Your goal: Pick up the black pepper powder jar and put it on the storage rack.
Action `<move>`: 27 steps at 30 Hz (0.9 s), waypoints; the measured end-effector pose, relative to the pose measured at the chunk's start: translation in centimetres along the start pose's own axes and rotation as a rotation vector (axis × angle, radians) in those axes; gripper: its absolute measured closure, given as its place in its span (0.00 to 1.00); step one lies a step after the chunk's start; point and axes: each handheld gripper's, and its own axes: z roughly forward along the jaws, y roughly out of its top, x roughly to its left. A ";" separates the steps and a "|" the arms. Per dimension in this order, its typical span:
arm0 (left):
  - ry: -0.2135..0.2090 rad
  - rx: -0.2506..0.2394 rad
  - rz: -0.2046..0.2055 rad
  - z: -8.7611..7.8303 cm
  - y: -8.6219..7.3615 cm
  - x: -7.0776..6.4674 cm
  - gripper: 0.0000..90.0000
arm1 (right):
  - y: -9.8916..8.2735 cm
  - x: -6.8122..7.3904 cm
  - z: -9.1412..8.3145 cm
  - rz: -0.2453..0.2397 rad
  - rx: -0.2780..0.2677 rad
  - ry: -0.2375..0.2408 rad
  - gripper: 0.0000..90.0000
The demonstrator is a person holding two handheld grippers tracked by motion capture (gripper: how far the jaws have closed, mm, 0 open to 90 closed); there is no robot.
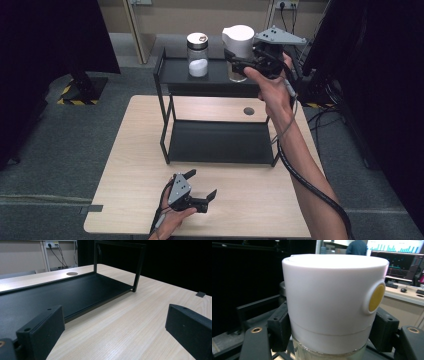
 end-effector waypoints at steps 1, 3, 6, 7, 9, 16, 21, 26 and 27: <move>0.000 0.000 0.000 0.0 0.0 0.0 0.02 | 0.0 0.0 0.3 0.000 0.001 -0.008 0.34; -0.001 0.000 -0.001 0.0 0.0 0.0 0.02 | 0.0 0.0 0.7 0.001 0.002 -0.022 0.34; 0.000 -0.001 -0.001 0.0 0.0 0.0 0.02 | 0.0 0.1 1.4 0.005 0.007 -0.038 0.34; 0.000 -0.001 -0.001 0.0 0.0 0.0 0.02 | 0.0 0.2 1.6 0.008 0.008 -0.041 0.34; 0.000 -0.001 -0.001 0.0 0.0 0.0 0.02 | -0.1 0.2 2.0 0.016 0.009 -0.046 0.34; -0.005 0.003 0.001 0.0 0.0 0.0 0.02 | -0.5 0.2 3.2 0.040 0.019 -0.077 0.34; -0.008 0.003 0.003 0.0 0.0 -0.1 0.02 | -0.9 0.2 3.8 0.047 0.030 -0.091 0.34; -0.007 -0.001 0.001 0.0 0.0 -0.1 0.02 | -2.0 -0.3 4.3 0.071 0.025 -0.097 0.34; -0.007 -0.002 0.001 0.0 0.0 -0.1 0.02 | -2.1 -0.5 4.3 0.080 0.024 -0.094 0.34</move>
